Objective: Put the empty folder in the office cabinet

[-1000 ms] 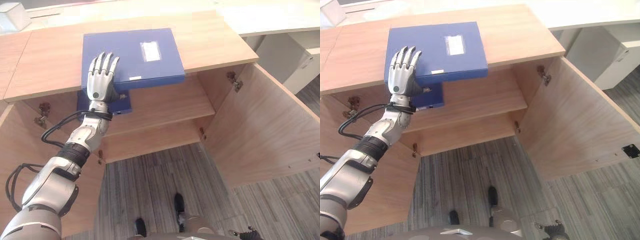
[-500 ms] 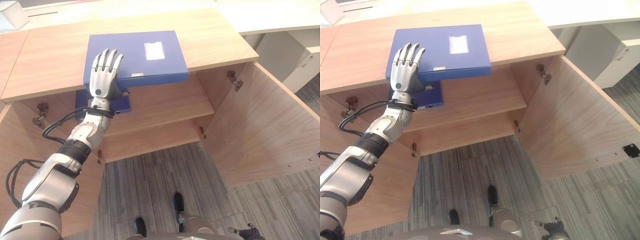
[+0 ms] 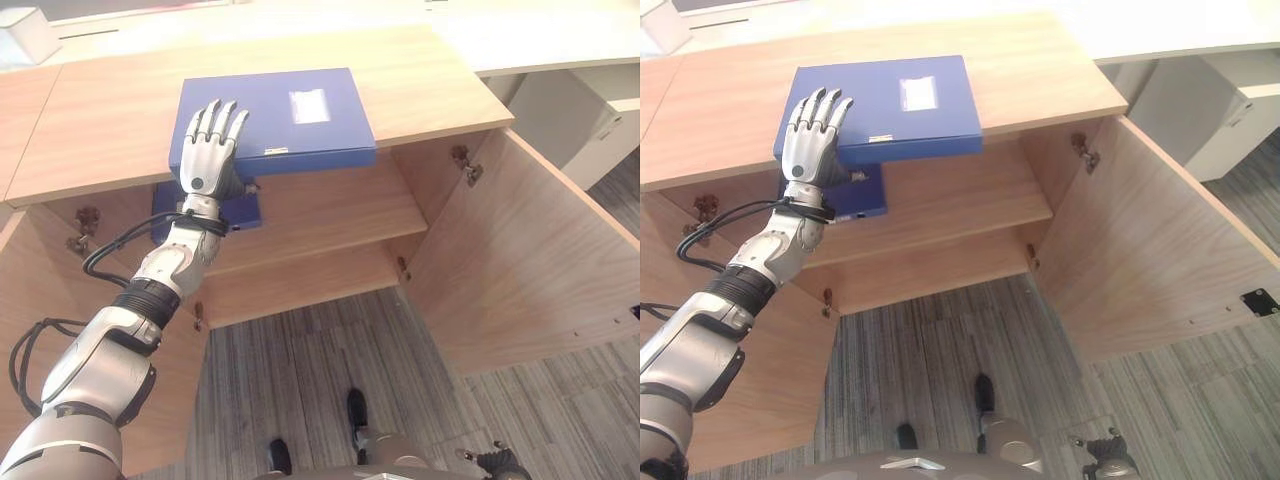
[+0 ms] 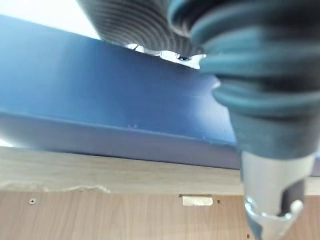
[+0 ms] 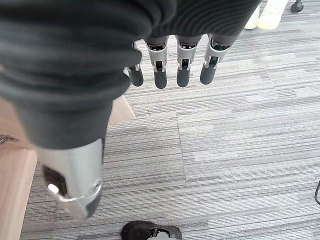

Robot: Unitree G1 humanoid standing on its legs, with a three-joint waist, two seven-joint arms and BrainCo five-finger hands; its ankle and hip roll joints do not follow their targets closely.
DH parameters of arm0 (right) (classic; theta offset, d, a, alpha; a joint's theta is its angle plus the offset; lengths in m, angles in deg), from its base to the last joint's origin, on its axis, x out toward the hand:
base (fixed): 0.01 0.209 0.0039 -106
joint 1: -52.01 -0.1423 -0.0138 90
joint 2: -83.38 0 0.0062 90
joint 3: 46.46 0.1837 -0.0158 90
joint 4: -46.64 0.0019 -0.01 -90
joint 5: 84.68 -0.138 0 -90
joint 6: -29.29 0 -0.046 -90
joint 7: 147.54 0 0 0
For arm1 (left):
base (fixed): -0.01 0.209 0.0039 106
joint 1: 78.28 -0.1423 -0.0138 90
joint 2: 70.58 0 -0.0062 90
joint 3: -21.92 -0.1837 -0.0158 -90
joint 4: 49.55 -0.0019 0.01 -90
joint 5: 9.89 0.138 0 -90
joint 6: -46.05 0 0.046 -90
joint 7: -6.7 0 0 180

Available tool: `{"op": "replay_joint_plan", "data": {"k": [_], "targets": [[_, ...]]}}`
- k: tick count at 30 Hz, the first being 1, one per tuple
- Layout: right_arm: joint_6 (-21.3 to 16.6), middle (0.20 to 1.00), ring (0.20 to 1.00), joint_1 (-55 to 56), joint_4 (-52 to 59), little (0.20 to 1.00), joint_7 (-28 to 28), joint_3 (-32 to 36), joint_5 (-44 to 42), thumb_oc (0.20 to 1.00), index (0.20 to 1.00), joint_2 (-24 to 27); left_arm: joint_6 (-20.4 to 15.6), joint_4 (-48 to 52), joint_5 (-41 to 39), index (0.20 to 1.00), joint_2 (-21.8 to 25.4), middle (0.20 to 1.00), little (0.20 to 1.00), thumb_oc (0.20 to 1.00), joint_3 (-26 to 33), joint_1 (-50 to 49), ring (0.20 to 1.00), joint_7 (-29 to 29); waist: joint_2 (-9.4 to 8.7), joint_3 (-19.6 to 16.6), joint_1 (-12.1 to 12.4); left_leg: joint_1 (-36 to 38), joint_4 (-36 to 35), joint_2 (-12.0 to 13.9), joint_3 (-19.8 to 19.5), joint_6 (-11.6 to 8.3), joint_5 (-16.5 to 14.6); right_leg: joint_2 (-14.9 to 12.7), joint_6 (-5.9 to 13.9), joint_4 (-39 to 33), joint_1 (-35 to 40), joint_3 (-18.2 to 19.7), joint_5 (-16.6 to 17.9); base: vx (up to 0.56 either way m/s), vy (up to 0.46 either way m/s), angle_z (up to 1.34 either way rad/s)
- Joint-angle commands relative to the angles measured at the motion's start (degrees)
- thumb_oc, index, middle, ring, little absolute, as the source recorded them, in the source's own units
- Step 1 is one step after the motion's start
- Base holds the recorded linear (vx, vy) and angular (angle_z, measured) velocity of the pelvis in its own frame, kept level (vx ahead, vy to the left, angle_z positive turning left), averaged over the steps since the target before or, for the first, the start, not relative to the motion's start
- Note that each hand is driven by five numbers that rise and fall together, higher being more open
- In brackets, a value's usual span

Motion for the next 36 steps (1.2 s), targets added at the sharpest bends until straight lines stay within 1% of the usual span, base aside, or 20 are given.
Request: {"op": "replay_joint_plan", "data": {"k": [1, 12, 14, 17, 18, 21, 22, 23, 24, 26, 27, 28, 30, 31, 32, 34, 35, 36], "targets": [[0.0, 1.000, 1.000, -1.2, -2.8, 1.000, -1.0, -1.9, -1.5, 1.000, 1.000, 0.8, -0.9, 0.4, 0.3, 0.200, 3.8, 0.200, 0.200, 0.200, 1.2, 2.1, 0.200, -0.5, -1.44, -1.1, -0.3, -4.8, -0.6, 1.3, -1.9, -1.45, -2.4, -3.5, 6.73, -0.2, 2.1, -0.9, -7.6, 0.00, 0.000, 0.00], [-0.1, 1.000, 1.000, -1.0, -2.6, 1.000, -0.8, -1.4, -2.0, 1.000, 1.000, 1.2, -1.5, 1.1, 0.1, 0.200, 4.9, 0.200, 0.200, 0.200, 1.4, 1.7, 0.200, 0.4, -1.24, -1.2, -0.3, -5.0, -0.6, 1.4, -1.6, -1.44, -2.3, -3.6, 6.82, -0.2, 1.9, -0.9, -7.4, 0.00, 0.000, 0.00], [-0.5, 1.000, 1.000, -0.9, -2.1, 1.000, -0.7, -1.1, -2.5, 1.000, 1.000, 1.4, -2.0, 1.6, 1.1, 0.200, 6.9, 0.200, 0.200, 0.200, 0.7, 1.9, 0.200, 0.8, -1.14, -1.1, -0.3, -5.6, -0.6, 1.4, -1.6, -1.44, -2.1, -3.6, 6.98, -0.2, 1.3, -0.9, -7.2, 0.00, 0.000, 0.00], [-0.6, 1.000, 1.000, -0.9, -2.0, 1.000, -0.6, -1.1, -2.6, 1.000, 1.000, 1.5, -2.2, 1.7, 1.6, 0.200, 7.5, 0.200, 0.200, 0.200, 0.2, 2.2, 0.200, 0.9, -1.12, -1.1, -0.3, -5.8, -0.6, 1.3, -1.6, -1.44, -2.0, -3.6, 7.03, -0.2, 1.1, -1.0, -7.1, 0.00, 0.000, 0.00], [-0.7, 1.000, 1.000, -1.1, -1.9, 1.000, -0.6, -1.1, -2.9, 1.000, 1.000, 1.5, -2.5, 1.8, 2.4, 0.200, 8.5, 0.200, 0.200, 0.200, -0.7, 2.6, 0.200, 1.2, -1.09, -1.0, -0.2, -6.2, -0.6, 1.3, -1.6, -1.43, -1.9, -3.6, 7.07, -0.2, 0.7, -0.9, -6.9, 0.00, 0.000, 0.00], [-0.7, 1.000, 1.000, -1.1, -1.9, 1.000, -0.6, -1.1, -2.9, 1.000, 1.000, 1.5, -2.5, 1.8, 2.4, 0.200, 8.5, 0.200, 0.200, 0.200, -0.7, 2.6, 0.200, 1.2, -1.09, -1.0, -0.2, -6.2, -0.6, 1.3, -1.6, -1.43, -1.9, -3.6, 7.07, -0.2, 0.7, -0.9, -6.9, -0.01, -0.001, 0.00], [-0.9, 1.000, 1.000, -1.2, -1.8, 1.000, -0.4, -1.2, -3.1, 1.000, 1.000, 1.6, -3.0, 2.7, 3.5, 0.200, 10.7, 0.200, 0.200, 0.200, -2.2, 3.8, 0.200, 1.8, -1.02, -1.0, -0.1, -7.1, -0.6, 1.3, -1.6, -1.38, -1.6, -3.6, 7.19, -0.2, 0.0, -1.1, -6.7, -0.03, -0.003, 0.00], [-0.9, 1.000, 1.000, -1.2, -1.8, 1.000, -0.4, -1.2, -3.1, 1.000, 1.000, 1.6, -3.0, 2.7, 3.5, 0.200, 10.7, 0.200, 0.200, 0.200, -2.2, 3.8, 0.200, 1.8, -1.02, -1.0, -0.1, -7.1, -0.6, 1.3, -1.6, -1.38, -1.6, -3.6, 7.19, -0.2, 0.0, -1.1, -6.7, -0.05, -0.005, -0.01], [-0.9, 1.000, 1.000, -1.0, -1.8, 1.000, -0.5, -0.9, -3.0, 1.000, 1.000, 1.4, -3.3, 4.7, 0.7, 0.200, 10.7, 0.200, 0.200, 0.200, -0.3, 3.5, 0.200, 1.3, -1.09, -1.2, 0.3, -7.0, -0.6, 1.2, -1.7, -1.34, -1.6, -3.7, 7.19, -0.2, 0.2, -1.6, -6.8, 0.00, 0.000, 0.00], [-0.9, 1.000, 1.000, -1.0, -1.8, 1.000, -0.5, -0.9, -3.0, 1.000, 1.000, 1.4, -3.3, 4.7, 0.7, 0.200, 10.7, 0.200, 0.200, 0.200, -0.3, 3.5, 0.200, 1.3, -1.09, -1.2, 0.3, -7.0, -0.6, 1.2, -1.7, -1.34, -1.6, -3.7, 7.19, -0.2, 0.2, -1.6, -6.8, 0.00, 0.000, 0.00], [-0.5, 1.000, 1.000, -0.6, -1.9, 1.000, -0.5, -0.6, -2.8, 1.000, 1.000, 1.3, -4.0, 9.1, -4.1, 0.200, 10.0, 0.200, 0.200, 0.200, 3.7, 1.7, 0.200, 0.8, -1.11, -1.3, 0.5, -6.0, -0.6, 1.1, -1.9, -1.33, -1.8, -3.8, 7.04, -0.2, 1.5, -1.8, -7.4, 0.06, -0.008, 0.03], [0.1, 1.000, 1.000, -0.3, -1.5, 1.000, -0.2, -0.3, -2.3, 1.000, 1.000, 0.8, -6.8, 18.7, -14.3, 0.200, 5.8, 0.200, 0.200, 0.200, 13.3, -3.7, 0.200, -0.7, -1.34, -1.6, 1.5, -2.9, -0.6, 0.9, -2.0, -1.34, -2.9, -3.9, 6.85, -0.2, 4.7, -2.3, -8.5, 0.05, -0.006, 0.05], [0.5, 1.000, 1.000, -0.7, -0.7, 1.000, 0.1, -0.2, -2.2, 1.000, 1.000, 0.8, -9.7, 25.4, -22.0, 0.200, 2.4, 0.200, 0.200, 0.200, 19.1, -8.6, 0.200, -0.2, -1.29, -2.1, 2.0, -1.1, -0.6, 0.7, -2.2, -1.20, -3.2, -4.1, 6.62, -0.2, 6.6, -2.4, -9.0, 0.03, 0.003, 0.02], [0.3, 1.000, 1.000, -1.8, 1.1, 1.000, 0.4, -0.2, -2.4, 1.000, 1.000, 0.8, -12.3, 30.8, -29.1, 0.200, -0.7, 0.200, 0.200, 0.200, 22.5, -11.8, 0.200, 0.5, -1.21, -2.9, 2.7, 0.3, -0.6, 0.5, -2.4, -1.06, -3.6, -4.3, 6.51, -0.2, 7.9, -2.6, -9.4, 0.00, 0.000, 0.00], [0.3, 1.000, 1.000, -1.8, 1.1, 1.000, 0.4, -0.2, -2.4, 1.000, 1.000, 0.8, -12.3, 30.8, -29.1, 0.200, -0.7, 0.200, 0.200, 0.200, 22.5, -11.8, 0.200, 0.5, -1.21, -2.9, 2.7, 0.3, -0.6, 0.5, -2.4, -1.06, -3.6, -4.3, 6.51, -0.2, 7.9, -2.6, -9.4, 0.01, 0.017, 0.06], [0.2, 1.000, 1.000, -3.5, 3.7, 1.000, 0.4, -0.5, -3.6, 1.000, 1.000, 1.1, -14.9, 35.8, -36.9, 0.200, -3.3, 0.200, 0.200, 0.200, 25.2, -15.2, 0.200, 1.3, -0.91, -3.5, 3.4, 2.2, -0.6, 0.4, -2.5, -0.90, -4.1, -4.4, 6.29, -0.2, 9.7, -2.7, -9.8, 0.01, 0.021, 0.28], [-0.2, 1.000, 1.000, -5.8, 6.8, 1.000, 0.4, -0.8, -4.9, 1.000, 1.000, 1.3, -17.1, 38.7, -44.2, 0.200, -5.0, 0.200, 0.200, 0.200, 26.2, -17.6, 0.200, 3.5, -0.76, -4.1, 4.1, 3.4, -0.6, 0.2, -2.7, -0.75, -4.3, -4.4, 6.01, -0.2, 11.0, -2.8, -10.0, 0.01, 0.026, 0.23], [-0.2, 1.000, 1.000, -5.7, 6.9, 1.000, 0.4, -0.9, -5.0, 1.000, 1.000, 1.4, -17.0, 38.9, -44.4, 0.200, -5.0, 0.200, 0.200, 0.200, 26.5, -17.8, 0.200, 3.7, -0.69, -3.9, 4.0, 3.6, -0.6, 0.2, -2.7, -0.76, -4.4, -4.4, 6.01, -0.2, 11.3, -2.8, -10.0, 0.00, 0.048, 0.00]]}}
